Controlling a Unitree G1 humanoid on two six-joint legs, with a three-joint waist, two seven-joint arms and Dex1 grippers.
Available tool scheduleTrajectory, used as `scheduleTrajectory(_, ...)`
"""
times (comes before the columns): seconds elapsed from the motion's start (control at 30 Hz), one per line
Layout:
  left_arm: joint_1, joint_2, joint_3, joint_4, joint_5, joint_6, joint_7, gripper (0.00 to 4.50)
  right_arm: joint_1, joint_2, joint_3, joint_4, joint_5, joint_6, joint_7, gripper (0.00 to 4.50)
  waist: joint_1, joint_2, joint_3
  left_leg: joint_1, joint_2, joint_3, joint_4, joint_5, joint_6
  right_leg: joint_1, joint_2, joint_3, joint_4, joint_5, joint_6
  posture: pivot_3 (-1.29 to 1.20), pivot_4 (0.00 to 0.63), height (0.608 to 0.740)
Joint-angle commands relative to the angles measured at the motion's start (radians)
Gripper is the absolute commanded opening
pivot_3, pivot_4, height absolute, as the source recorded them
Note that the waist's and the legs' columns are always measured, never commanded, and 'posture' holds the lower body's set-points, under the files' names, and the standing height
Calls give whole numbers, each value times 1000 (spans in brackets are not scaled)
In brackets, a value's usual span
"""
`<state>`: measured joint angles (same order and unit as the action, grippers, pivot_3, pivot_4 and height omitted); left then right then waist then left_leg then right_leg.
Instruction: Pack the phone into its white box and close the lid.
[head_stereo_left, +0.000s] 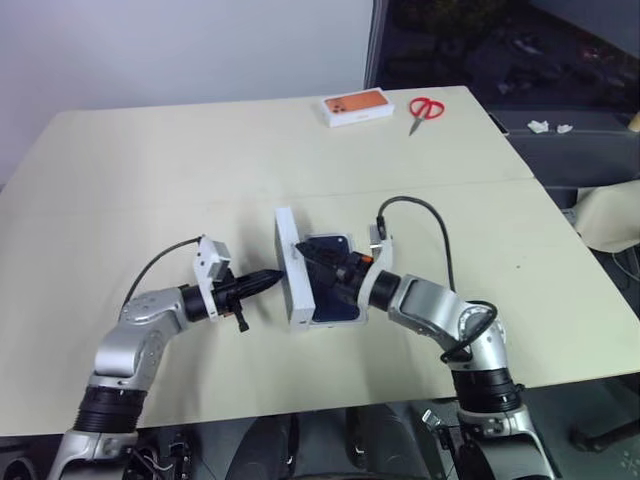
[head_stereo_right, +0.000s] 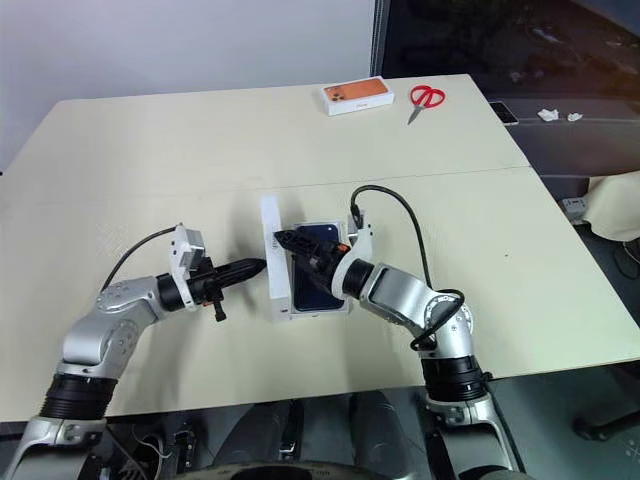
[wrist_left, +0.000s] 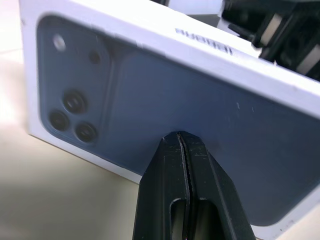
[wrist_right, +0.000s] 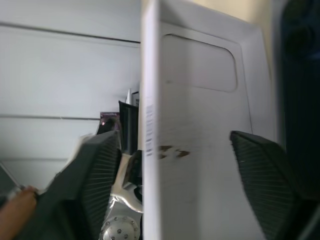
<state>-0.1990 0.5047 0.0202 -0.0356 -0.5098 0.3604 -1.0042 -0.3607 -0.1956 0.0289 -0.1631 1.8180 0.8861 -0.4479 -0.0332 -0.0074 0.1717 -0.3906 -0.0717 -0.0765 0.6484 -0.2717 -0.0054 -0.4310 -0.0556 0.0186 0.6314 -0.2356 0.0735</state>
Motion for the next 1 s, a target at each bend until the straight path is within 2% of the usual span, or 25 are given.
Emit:
scheduleTrajectory(0.03, -8, -8, 4, -8, 3, -26, -5, 0, -17, -35, -20, -59, 6, 8, 38, 3504, 1, 0, 0, 0, 0, 0, 0, 0, 0, 0, 0, 0, 0, 0, 0, 0, 150, 740)
scheduleTrajectory(0.2, -14, -16, 3, -10, 4, -28, -1, 0, -55, -139, -40, -60, -35, 40, 120, 3504, 8, 0, 0, 0, 0, 0, 0, 0, 0, 0, 0, 0, 0, 0, 0, 0, 150, 740)
scheduleTrajectory(0.27, -16, -18, 3, -3, 6, -31, -2, 0, -65, -206, -34, -59, -109, 75, 180, 3504, 15, 0, 0, 0, 0, 0, 0, 0, 0, 0, 0, 0, 0, 0, 0, 0, 150, 740)
scheduleTrajectory(0.4, -25, -31, -8, 13, 18, -44, 4, 0, -66, -368, 41, -120, -397, 109, 406, 3504, 24, 0, 0, 0, 0, 0, 1, 0, 0, 1, 0, -1, -1, 0, 0, 0, 150, 740)
scheduleTrajectory(0.63, -47, -78, -26, 34, 42, -68, 18, 0, -149, -390, -60, -18, -572, 42, 558, 3504, 23, -1, 0, 0, 0, 0, 2, 0, 0, 2, 0, -1, -1, 0, 0, 0, 150, 740)
scheduleTrajectory(0.8, -66, -107, -41, 51, 54, -75, 26, 0, -164, -433, -9, -26, -837, -63, 701, 3504, 23, -1, 0, 0, 0, 0, 2, 0, 1, 2, 0, -1, -1, 0, 0, 0, 150, 740)
scheduleTrajectory(1.0, -58, -80, -18, 47, 52, -70, 15, 0, -144, -437, 50, -59, -1010, -105, 822, 3504, 21, -1, 1, 0, 0, 0, 2, 0, 1, 1, 0, -1, -1, 0, 0, 0, 150, 740)
